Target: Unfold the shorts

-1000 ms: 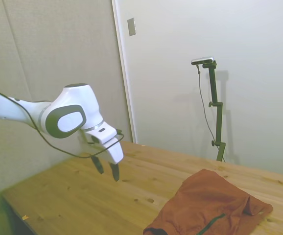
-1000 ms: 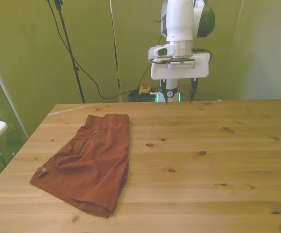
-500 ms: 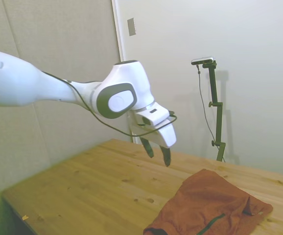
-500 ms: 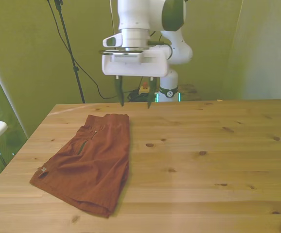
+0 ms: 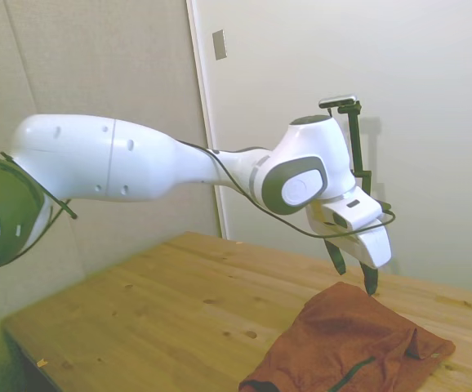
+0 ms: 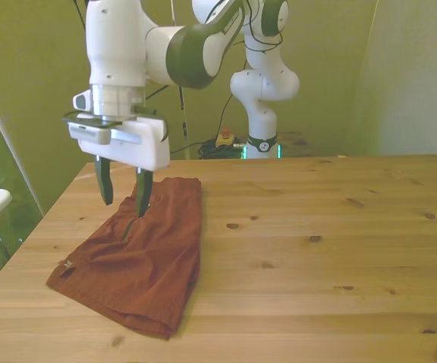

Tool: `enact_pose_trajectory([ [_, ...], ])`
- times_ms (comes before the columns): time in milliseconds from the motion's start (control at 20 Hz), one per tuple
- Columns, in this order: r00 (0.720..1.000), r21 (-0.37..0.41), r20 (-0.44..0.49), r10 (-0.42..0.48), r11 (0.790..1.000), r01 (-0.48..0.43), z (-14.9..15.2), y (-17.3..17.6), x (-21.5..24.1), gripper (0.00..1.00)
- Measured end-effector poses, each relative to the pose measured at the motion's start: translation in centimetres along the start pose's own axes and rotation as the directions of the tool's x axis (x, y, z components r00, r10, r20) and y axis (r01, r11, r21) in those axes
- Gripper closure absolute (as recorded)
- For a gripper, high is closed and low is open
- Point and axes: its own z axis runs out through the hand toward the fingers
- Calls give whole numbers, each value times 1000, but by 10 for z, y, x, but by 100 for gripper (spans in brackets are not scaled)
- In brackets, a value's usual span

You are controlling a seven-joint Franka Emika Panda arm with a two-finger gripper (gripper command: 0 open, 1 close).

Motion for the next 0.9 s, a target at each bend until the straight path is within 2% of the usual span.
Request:
enact_pose_trajectory([
  [350, 992, -37, -1, 127, 991, -127, 45, 6, 35, 0],
  [650, 985, -70, 15, 170, 983, -169, 84, 14, 42, 0],
  [900, 982, -79, 22, 186, 980, -183, 97, 19, 47, 0],
])
